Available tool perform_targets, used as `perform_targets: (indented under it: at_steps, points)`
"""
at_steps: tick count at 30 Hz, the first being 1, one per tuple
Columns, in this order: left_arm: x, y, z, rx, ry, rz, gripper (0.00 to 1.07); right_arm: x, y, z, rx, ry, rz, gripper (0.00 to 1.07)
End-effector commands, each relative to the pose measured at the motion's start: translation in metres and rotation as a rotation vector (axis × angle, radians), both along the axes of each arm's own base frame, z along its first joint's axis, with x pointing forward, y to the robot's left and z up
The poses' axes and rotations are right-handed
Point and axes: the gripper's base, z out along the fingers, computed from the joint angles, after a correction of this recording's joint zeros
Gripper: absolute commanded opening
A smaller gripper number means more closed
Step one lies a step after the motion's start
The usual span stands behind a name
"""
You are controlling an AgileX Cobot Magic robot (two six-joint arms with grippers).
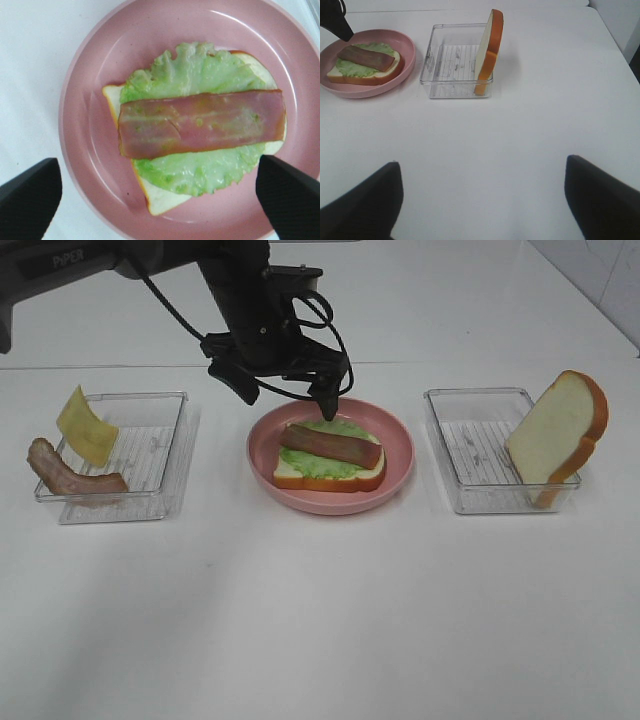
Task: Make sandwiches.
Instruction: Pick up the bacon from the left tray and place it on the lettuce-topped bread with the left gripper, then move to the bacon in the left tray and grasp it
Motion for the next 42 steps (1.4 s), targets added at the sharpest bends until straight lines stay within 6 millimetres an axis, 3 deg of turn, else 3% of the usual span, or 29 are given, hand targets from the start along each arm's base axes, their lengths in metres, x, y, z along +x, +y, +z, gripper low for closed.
perform_targets:
  at_steps: [1, 3, 7, 9, 13, 15, 17, 18, 19, 20, 21, 23, 35, 42]
  points:
    - [-0.007, 0.004, 0.022, 0.007, 0.008, 0.007, 1.02, -0.002, 0.000, 0.000, -0.007, -0.031, 0.005, 0.85]
    - [-0.017, 0.012, 0.042, 0.054, 0.037, 0.024, 1.02, -0.002, 0.000, 0.000, -0.007, -0.031, 0.005, 0.85]
    - [-0.020, 0.019, 0.062, 0.079, -0.003, 0.053, 1.02, -0.002, 0.000, 0.000, -0.008, -0.031, 0.005, 0.85]
    - [-0.023, 0.030, 0.088, 0.049, -0.045, 0.071, 1.02, -0.002, 0.000, 0.000, -0.007, -0.031, 0.005, 0.85]
    - [-0.027, 0.051, 0.095, 0.053, -0.024, 0.105, 1.02, -0.002, 0.000, 0.000, -0.007, -0.031, 0.005, 0.85]
    - [-0.040, 0.081, 0.094, 0.083, 0.035, 0.151, 1.02, -0.002, 0.000, 0.000, -0.007, -0.031, 0.005, 0.85]
    - [-0.044, 0.090, 0.094, 0.091, 0.051, 0.166, 1.02, -0.002, 0.000, 0.000, -0.007, -0.031, 0.005, 0.85]
    - [-0.054, 0.116, 0.095, 0.106, 0.086, 0.212, 1.02, -0.002, 0.000, 0.000, -0.007, -0.031, 0.005, 0.85]
    - [-0.054, 0.116, 0.095, 0.106, 0.086, 0.212, 1.02, -0.002, 0.000, 0.000, -0.007, -0.031, 0.005, 0.85]
    - [-0.060, 0.139, 0.090, 0.123, 0.121, 0.245, 1.02, -0.002, 0.000, 0.000, -0.007, -0.031, 0.005, 0.85]
    - [-0.060, 0.139, 0.090, 0.123, 0.121, 0.245, 1.02, -0.002, 0.000, 0.000, -0.007, -0.031, 0.005, 0.85]
    - [-0.062, 0.166, 0.077, 0.144, 0.176, 0.290, 1.02, -0.002, 0.000, 0.000, -0.007, -0.031, 0.005, 0.85]
    - [-0.042, 0.212, 0.034, 0.208, 0.270, 0.367, 1.01, -0.002, 0.000, 0.000, -0.007, -0.031, 0.005, 0.85]
    - [-0.036, 0.225, 0.017, 0.214, 0.295, 0.377, 1.00, -0.002, 0.000, 0.000, -0.007, -0.031, 0.005, 0.85]
